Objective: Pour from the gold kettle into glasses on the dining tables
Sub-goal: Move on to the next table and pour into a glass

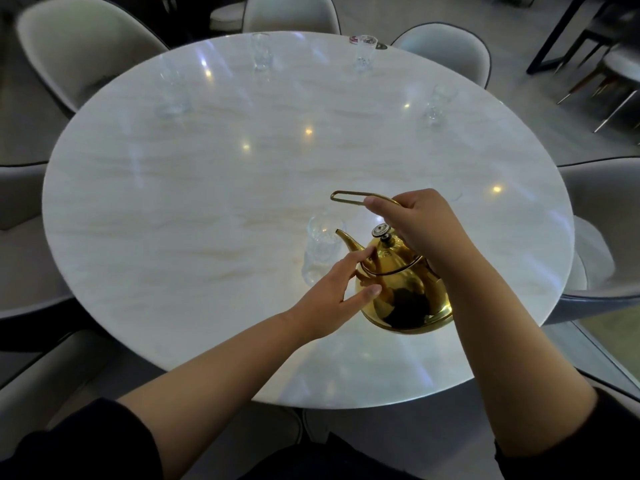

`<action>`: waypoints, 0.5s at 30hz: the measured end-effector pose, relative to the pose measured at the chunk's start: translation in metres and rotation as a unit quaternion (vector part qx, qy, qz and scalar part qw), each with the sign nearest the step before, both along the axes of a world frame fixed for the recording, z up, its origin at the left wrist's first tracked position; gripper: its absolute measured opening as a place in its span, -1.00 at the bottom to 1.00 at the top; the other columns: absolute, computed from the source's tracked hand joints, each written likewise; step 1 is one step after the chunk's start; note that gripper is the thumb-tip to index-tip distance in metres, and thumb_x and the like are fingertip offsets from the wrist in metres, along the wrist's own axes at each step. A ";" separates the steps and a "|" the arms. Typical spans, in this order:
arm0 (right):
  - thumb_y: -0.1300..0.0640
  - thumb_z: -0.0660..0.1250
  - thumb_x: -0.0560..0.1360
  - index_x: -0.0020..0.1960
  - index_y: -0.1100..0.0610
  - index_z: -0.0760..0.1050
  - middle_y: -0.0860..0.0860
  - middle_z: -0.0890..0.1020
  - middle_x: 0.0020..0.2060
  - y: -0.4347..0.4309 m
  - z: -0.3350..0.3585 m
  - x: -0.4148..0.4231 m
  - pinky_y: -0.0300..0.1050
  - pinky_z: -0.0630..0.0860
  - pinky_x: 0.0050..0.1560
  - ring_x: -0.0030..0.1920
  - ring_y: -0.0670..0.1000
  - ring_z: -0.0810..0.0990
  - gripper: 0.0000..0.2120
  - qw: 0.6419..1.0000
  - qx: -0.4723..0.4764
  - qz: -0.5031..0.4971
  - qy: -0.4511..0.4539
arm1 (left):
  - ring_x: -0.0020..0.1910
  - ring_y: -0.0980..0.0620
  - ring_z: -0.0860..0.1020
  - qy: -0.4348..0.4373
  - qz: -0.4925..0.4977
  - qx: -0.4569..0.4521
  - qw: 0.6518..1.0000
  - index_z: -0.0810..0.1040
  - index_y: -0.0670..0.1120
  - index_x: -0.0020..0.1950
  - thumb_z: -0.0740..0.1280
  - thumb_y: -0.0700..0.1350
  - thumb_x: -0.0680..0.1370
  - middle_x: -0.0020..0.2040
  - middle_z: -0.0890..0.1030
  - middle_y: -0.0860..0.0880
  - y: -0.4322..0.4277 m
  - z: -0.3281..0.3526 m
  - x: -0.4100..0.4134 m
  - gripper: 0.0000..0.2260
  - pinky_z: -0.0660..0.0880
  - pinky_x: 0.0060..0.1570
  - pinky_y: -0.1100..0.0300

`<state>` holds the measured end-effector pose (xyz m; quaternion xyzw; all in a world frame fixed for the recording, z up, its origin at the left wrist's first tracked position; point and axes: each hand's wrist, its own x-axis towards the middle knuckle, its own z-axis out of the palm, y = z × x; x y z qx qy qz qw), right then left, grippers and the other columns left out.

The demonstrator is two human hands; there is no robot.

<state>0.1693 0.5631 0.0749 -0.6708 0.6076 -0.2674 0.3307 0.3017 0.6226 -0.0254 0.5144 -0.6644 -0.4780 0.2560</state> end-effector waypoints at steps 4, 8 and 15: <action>-0.13 0.33 0.47 -0.36 0.22 0.43 0.12 0.27 -0.47 -0.003 0.000 -0.001 -0.18 0.19 -0.42 -0.49 0.00 0.24 -0.56 1.000 0.002 -0.001 0.010 | 0.46 -0.01 0.26 0.022 -0.003 0.013 1.000 0.10 0.16 0.47 0.21 0.13 0.55 0.51 0.21 0.05 -0.001 0.002 -0.002 -0.48 0.26 0.29 0.16; -0.08 0.34 0.48 -0.35 0.19 0.41 0.14 0.29 -0.44 -0.002 0.006 0.001 -0.19 0.20 -0.43 -0.67 -0.15 0.32 -0.61 1.000 0.005 0.010 0.014 | 0.46 -0.03 0.27 0.046 -0.004 0.025 0.999 0.11 0.17 0.46 0.22 0.12 0.55 0.50 0.22 0.05 -0.002 0.004 -0.002 -0.48 0.29 0.36 0.05; -0.07 0.34 0.49 -0.31 0.35 0.48 -0.08 0.36 -0.72 -0.005 0.007 0.002 -0.18 0.22 -0.41 -0.70 -0.19 0.34 -0.53 1.000 0.019 0.004 0.020 | 0.45 -0.06 0.28 0.054 0.001 0.031 0.998 0.13 0.14 0.45 0.20 0.07 0.57 0.50 0.22 0.01 -0.004 0.007 -0.004 -0.53 0.30 0.38 -0.02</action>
